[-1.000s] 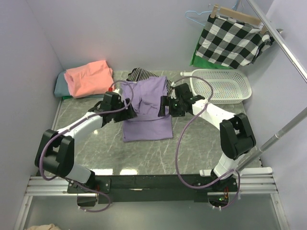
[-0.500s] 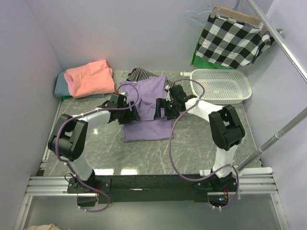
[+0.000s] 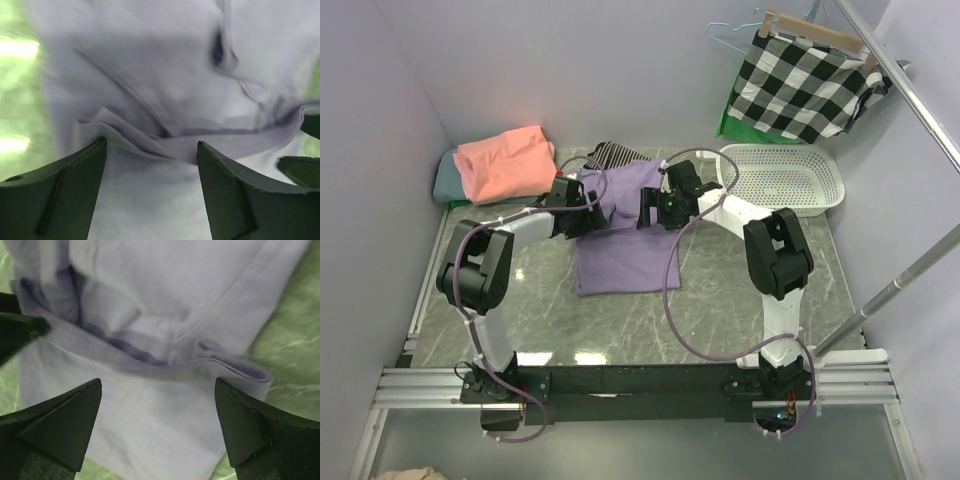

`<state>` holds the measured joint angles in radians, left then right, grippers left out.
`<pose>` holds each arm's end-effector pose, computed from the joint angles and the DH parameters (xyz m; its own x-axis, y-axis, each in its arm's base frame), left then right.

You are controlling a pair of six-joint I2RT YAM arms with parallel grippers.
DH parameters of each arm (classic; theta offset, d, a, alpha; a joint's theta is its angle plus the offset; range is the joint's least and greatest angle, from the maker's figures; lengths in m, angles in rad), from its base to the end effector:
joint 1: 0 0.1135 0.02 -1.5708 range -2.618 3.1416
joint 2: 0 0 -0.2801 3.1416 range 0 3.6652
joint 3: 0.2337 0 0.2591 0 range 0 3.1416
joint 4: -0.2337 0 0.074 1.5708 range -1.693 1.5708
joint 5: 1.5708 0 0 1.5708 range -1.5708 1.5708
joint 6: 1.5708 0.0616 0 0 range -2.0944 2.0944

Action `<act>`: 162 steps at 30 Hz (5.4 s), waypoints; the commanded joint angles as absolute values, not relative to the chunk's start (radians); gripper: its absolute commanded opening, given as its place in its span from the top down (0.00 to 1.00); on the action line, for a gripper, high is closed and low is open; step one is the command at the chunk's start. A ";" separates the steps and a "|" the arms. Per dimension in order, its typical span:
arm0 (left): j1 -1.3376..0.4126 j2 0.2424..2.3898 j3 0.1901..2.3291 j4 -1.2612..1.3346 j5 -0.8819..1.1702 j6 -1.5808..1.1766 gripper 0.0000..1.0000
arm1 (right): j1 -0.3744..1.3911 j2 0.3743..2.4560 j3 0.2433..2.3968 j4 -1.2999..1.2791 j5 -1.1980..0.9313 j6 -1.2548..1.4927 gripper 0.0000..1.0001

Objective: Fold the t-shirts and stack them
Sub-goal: Fold the tshirt

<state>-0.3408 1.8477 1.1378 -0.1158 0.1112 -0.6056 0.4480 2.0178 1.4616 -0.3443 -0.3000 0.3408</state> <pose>0.3922 -0.1463 0.1648 -0.7990 -0.3169 -0.5110 -0.0629 0.8893 -0.4530 0.4151 0.2197 0.1799 -0.8593 -0.0587 -0.5081 -0.3099 0.8501 0.4259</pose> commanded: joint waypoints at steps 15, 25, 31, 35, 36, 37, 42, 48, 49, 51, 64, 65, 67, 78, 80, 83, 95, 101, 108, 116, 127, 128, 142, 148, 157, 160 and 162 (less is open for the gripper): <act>-0.262 1.525 0.970 -0.192 -0.014 -0.590 0.18 | 0.295 1.810 1.285 -0.362 -0.234 0.282 0.00; -0.264 1.217 0.505 -0.035 0.152 -0.747 0.20 | 0.296 1.582 0.875 -0.209 -0.434 0.366 0.00; -0.267 1.134 0.362 0.077 0.202 -0.796 0.21 | 0.305 1.548 0.746 -0.118 -0.505 0.431 0.00; -0.281 1.121 0.286 0.149 0.253 -0.830 0.25 | 0.333 1.539 0.698 -0.072 -0.538 0.468 0.00; -0.287 1.118 0.272 0.175 0.256 -0.836 0.26 | 0.351 1.540 0.686 -0.055 -0.538 0.475 0.00; -0.293 1.118 0.259 0.192 0.256 -0.844 0.27 | 0.360 1.545 0.684 -0.046 -0.538 0.488 0.00; -0.333 1.190 0.238 0.259 0.250 -0.856 0.38 | 0.397 1.610 0.689 -0.003 -0.552 0.523 0.07; -0.354 1.271 0.219 0.330 0.210 -0.876 0.61 | 0.414 1.673 0.686 0.037 -0.519 0.551 0.34; -0.356 1.282 0.221 0.334 0.209 -0.867 0.71 | 0.413 1.686 0.687 0.040 -0.522 0.552 0.57; -0.367 1.311 0.247 0.319 0.187 -0.867 0.93 | 0.414 1.719 0.696 0.049 -0.529 0.546 0.91; -0.385 1.157 0.411 -0.002 0.107 -0.779 0.99 | 0.413 1.589 0.762 -0.083 -0.508 0.454 1.00; -0.387 1.131 0.443 -0.065 0.109 -0.772 0.99 | 0.413 1.566 0.759 -0.097 -0.506 0.448 1.00; -0.391 1.050 0.474 -0.200 0.110 -0.752 0.99 | 0.414 1.497 0.753 -0.135 -0.506 0.442 1.00; -0.529 0.806 0.514 -0.454 0.137 -0.915 0.99 | 0.523 1.188 0.675 -0.296 -0.492 0.483 1.00; -0.587 0.779 0.482 -0.466 0.149 -0.965 0.99 | 0.564 1.149 0.629 -0.304 -0.485 0.506 1.00; -0.661 0.706 0.439 -0.530 0.167 -1.051 0.99 | 0.667 1.056 0.560 -0.325 -0.459 0.580 1.00; -0.749 0.386 0.439 -0.803 0.098 -1.212 0.99 | 0.802 0.667 0.421 -0.456 -0.278 0.779 1.00; -0.747 0.660 0.589 -0.761 -0.061 -1.092 0.99 | 0.770 0.932 0.668 -0.509 -0.140 0.589 1.00; -0.720 0.879 0.779 -0.691 -0.180 -0.976 0.99 | 0.556 1.196 0.854 -0.499 -0.216 0.408 1.00; -0.568 1.159 0.834 -0.467 -0.069 -0.850 0.99 | 0.450 1.426 1.069 -0.492 -0.290 0.322 1.00; -0.351 1.437 1.057 -0.374 -0.008 -0.706 0.99 | 0.367 1.755 1.417 -0.525 -0.397 0.267 1.00; -0.341 1.469 1.074 -0.371 -0.008 -0.701 0.99 | 0.365 1.791 1.436 -0.526 -0.403 0.262 1.00; -0.236 1.749 1.204 -0.242 0.042 -0.678 0.73 | 0.287 2.089 1.755 -0.485 -0.399 0.275 0.36; -0.184 1.697 1.270 -0.247 -0.106 -0.680 0.27 | 0.247 1.993 1.798 -0.436 -0.287 0.239 0.18; -0.205 1.595 1.201 -0.206 0.311 -0.626 0.37 | 0.345 1.879 1.608 -0.463 -0.465 0.261 0.18; -0.254 1.586 1.152 -0.206 0.383 -0.627 0.42 | 0.382 1.847 1.517 -0.424 -0.505 0.297 0.21; -0.291 1.585 1.108 -0.195 0.402 -0.624 0.43 | 0.396 1.836 1.464 -0.388 -0.528 0.311 0.25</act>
